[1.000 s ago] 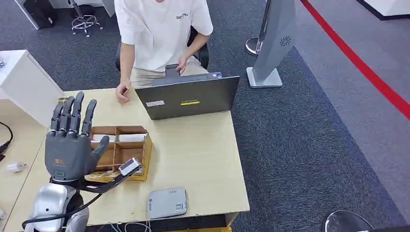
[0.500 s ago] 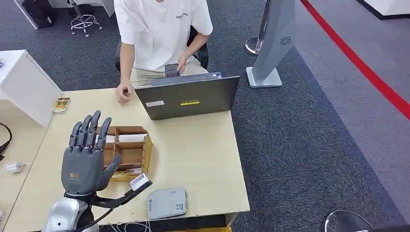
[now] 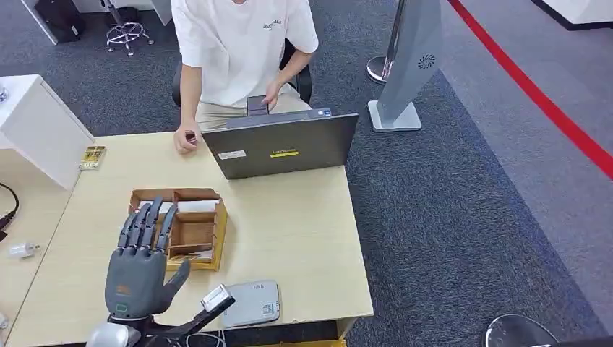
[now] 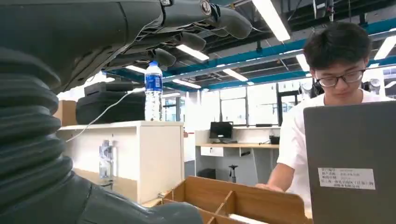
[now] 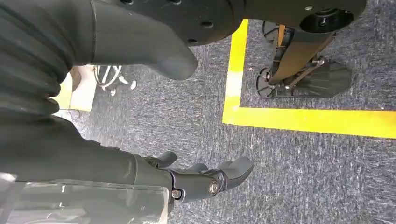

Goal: Pass the card to the sensor for recognition and then transmit it.

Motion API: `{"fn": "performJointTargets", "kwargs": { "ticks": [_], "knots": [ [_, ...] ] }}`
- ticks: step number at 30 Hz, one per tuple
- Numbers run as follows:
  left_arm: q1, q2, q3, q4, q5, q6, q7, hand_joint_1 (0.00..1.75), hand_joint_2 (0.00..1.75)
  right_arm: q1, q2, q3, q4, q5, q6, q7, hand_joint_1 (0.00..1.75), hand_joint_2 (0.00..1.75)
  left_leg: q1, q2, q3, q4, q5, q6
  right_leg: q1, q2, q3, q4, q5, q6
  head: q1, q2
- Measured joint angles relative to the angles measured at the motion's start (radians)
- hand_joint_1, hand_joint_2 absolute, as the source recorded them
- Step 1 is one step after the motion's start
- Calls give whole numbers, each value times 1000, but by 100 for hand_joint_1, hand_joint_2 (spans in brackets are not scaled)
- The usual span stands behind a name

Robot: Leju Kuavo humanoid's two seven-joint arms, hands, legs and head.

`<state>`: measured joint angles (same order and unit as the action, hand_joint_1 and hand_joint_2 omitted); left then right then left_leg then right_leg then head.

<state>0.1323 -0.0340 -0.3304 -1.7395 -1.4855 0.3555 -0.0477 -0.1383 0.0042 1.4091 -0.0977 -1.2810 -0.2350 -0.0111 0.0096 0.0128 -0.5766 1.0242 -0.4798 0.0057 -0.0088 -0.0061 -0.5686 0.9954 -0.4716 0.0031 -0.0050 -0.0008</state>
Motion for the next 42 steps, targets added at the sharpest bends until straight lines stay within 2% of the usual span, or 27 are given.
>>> {"fn": "performJointTargets", "kwargs": {
  "ticks": [17,42],
  "knots": [
    [18,-34,39,9,0,-26,0,0,175,-1,5,26,1,-7,-1,6,0,175,0,0,0,0,0,0,0,0,0,0,0,0,0,0],
    [31,-42,56,13,0,-31,2,0,175,-1,5,34,1,-9,-1,5,0,175,0,0,0,0,0,0,0,0,0,0,0,0,0,0]
  ]
}}
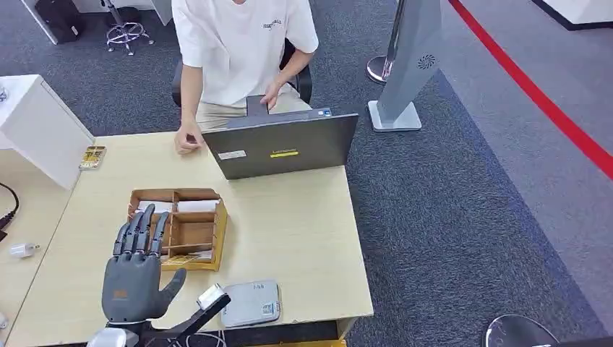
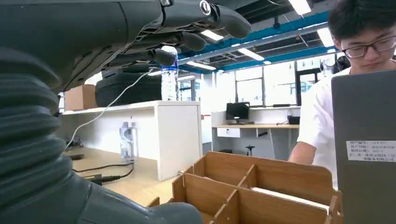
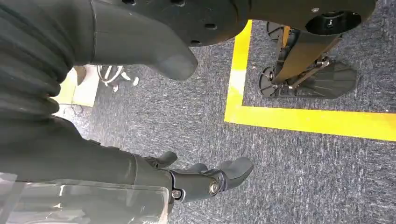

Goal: Pass the card to the sensor for recognition and then transmit it.

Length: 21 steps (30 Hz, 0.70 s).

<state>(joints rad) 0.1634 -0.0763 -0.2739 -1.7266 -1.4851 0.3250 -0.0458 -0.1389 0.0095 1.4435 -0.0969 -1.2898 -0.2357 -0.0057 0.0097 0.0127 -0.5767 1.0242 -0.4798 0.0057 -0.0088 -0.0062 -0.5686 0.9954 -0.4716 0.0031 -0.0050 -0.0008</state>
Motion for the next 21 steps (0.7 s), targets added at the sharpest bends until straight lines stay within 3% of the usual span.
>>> {"fn": "performJointTargets", "kwargs": {
  "ticks": [21],
  "knots": [
    [29,-26,46,42,0,-19,8,0,175,-1,1,27,10,-18,0,3,0,175,0,0,0,0,0,0,0,0,0,0,0,0,0,0]
  ]
}}
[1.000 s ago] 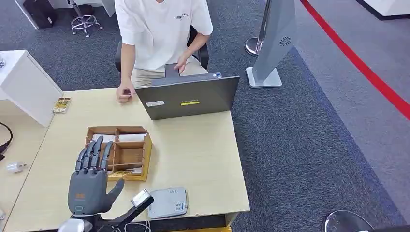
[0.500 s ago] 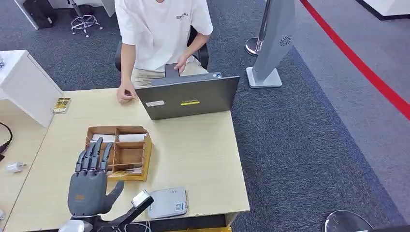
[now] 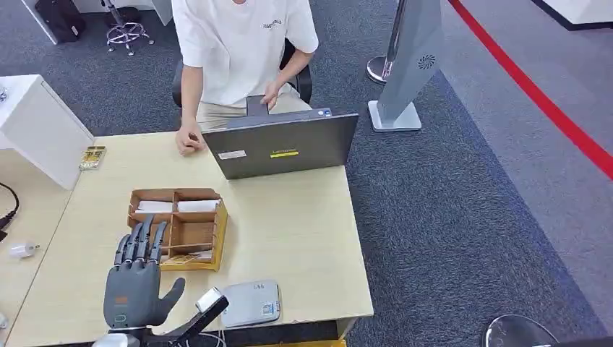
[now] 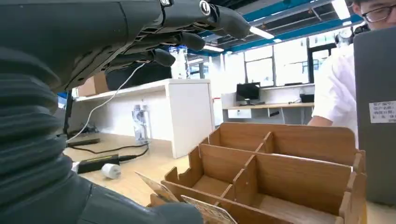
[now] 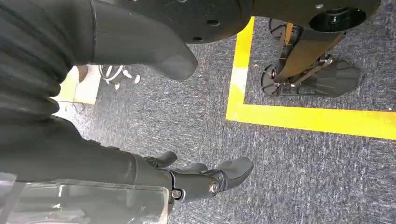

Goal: Pass the card to the sensor for recognition and then transmit it.

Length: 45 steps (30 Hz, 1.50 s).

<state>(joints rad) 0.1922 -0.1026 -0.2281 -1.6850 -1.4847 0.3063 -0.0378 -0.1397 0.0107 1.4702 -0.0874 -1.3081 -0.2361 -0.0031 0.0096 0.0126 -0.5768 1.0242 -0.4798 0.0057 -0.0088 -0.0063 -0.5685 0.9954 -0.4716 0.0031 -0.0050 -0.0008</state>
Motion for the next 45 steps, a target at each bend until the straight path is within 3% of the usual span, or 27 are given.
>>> {"fn": "performJointTargets", "kwargs": {
  "ticks": [28,36,45],
  "knots": [
    [16,-40,93,58,0,-21,0,0,175,-1,2,43,0,-23,0,6,0,175,0,0,0,0,0,0,0,0,0,0,0,0,0,0],
    [-3,-32,132,95,0,-17,63,0,175,-1,2,64,0,-23,3,9,0,175,0,0,0,0,0,0,0,0,0,0,0,0,0,0],
    [-30,-19,145,137,0,-10,93,0,175,-5,2,79,0,-10,3,9,0,175,0,0,0,0,0,0,0,0,0,0,0,0,0,0]
  ]
}}
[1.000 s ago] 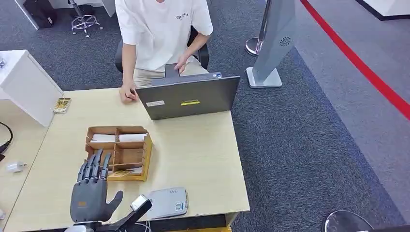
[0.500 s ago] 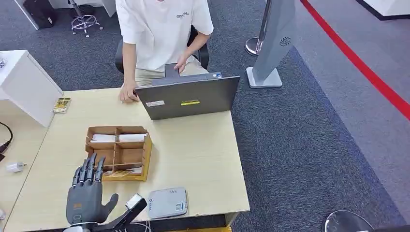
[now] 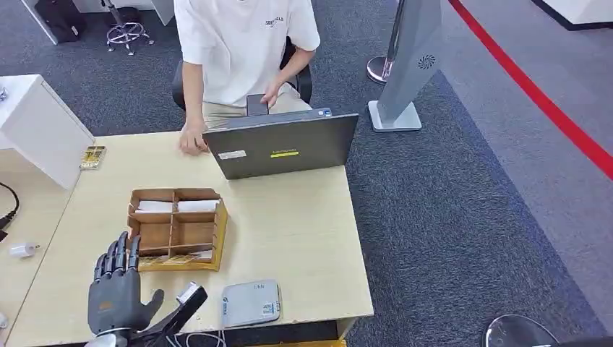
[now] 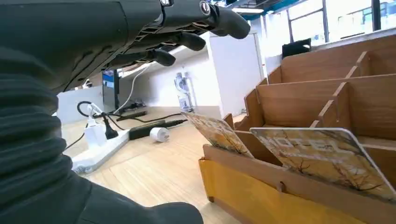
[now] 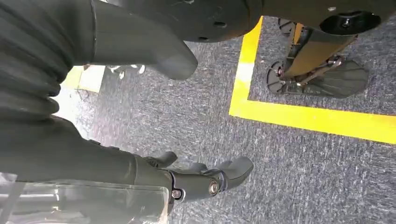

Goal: Pass the card to the sensor for recognition and then transmit it.

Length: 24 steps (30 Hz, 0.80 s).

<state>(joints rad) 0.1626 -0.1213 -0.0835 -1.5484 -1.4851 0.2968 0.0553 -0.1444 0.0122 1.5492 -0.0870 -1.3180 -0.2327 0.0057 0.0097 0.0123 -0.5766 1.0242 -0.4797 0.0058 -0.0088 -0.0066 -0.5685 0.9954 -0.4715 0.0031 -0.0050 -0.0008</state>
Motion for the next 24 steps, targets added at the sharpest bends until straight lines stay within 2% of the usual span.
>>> {"fn": "performJointTargets", "kwargs": {
  "ticks": [24],
  "knots": [
    [-83,21,-3,84,0,36,51,0,175,-2,0,7,0,40,1,6,0,175,0,0,0,0,0,0,0,0,0,0,0,0,0,0]
  ]
}}
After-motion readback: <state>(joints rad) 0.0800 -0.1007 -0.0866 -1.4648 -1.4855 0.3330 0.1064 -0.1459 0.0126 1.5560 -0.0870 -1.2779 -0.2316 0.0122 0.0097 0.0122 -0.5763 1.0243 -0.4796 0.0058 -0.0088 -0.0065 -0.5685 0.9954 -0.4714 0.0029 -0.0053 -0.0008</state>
